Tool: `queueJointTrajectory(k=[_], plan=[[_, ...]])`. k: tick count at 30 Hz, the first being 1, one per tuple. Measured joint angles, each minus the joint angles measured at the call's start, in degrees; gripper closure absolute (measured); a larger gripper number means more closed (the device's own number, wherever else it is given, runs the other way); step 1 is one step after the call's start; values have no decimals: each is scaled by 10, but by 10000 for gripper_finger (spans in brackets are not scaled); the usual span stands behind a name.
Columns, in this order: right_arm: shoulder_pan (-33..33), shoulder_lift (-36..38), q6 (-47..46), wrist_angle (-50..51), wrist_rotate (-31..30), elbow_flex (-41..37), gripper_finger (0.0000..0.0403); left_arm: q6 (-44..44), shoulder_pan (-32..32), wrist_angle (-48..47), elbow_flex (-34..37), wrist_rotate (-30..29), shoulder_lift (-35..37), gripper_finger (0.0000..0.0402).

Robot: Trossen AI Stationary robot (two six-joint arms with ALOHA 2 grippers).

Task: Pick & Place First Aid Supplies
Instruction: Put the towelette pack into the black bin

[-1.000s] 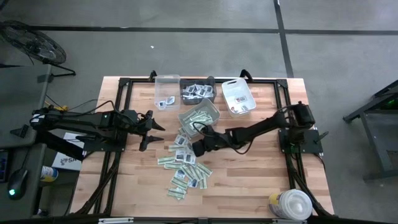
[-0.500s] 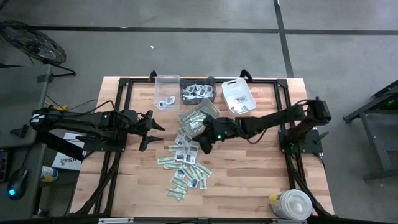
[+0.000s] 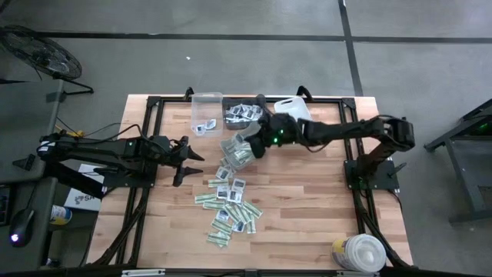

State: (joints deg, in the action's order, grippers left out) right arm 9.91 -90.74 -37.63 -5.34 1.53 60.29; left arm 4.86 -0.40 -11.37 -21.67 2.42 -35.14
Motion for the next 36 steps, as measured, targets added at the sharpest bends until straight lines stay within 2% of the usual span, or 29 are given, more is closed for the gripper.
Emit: queueJointTrajectory(k=[8, 14, 17, 20, 26, 36], plan=[[96, 0, 46, 4, -11, 0, 403, 2, 0, 13, 0, -8, 0, 186], [150, 0, 88, 4, -8, 0, 403, 15, 0, 12, 0, -45, 0, 186], [168, -1, 139, 3, 12, 0, 403, 22, 0, 11, 0, -68, 0, 186], [189, -5, 202, 3, 58, 0, 403, 31, 0, 10, 0, -87, 0, 186], [231, -37, 285, -5, 113, 0, 403, 44, 0, 9, 0, -95, 0, 186], [280, -101, 258, -44, 127, 0, 403, 73, 0, 10, 0, -119, 0, 186]])
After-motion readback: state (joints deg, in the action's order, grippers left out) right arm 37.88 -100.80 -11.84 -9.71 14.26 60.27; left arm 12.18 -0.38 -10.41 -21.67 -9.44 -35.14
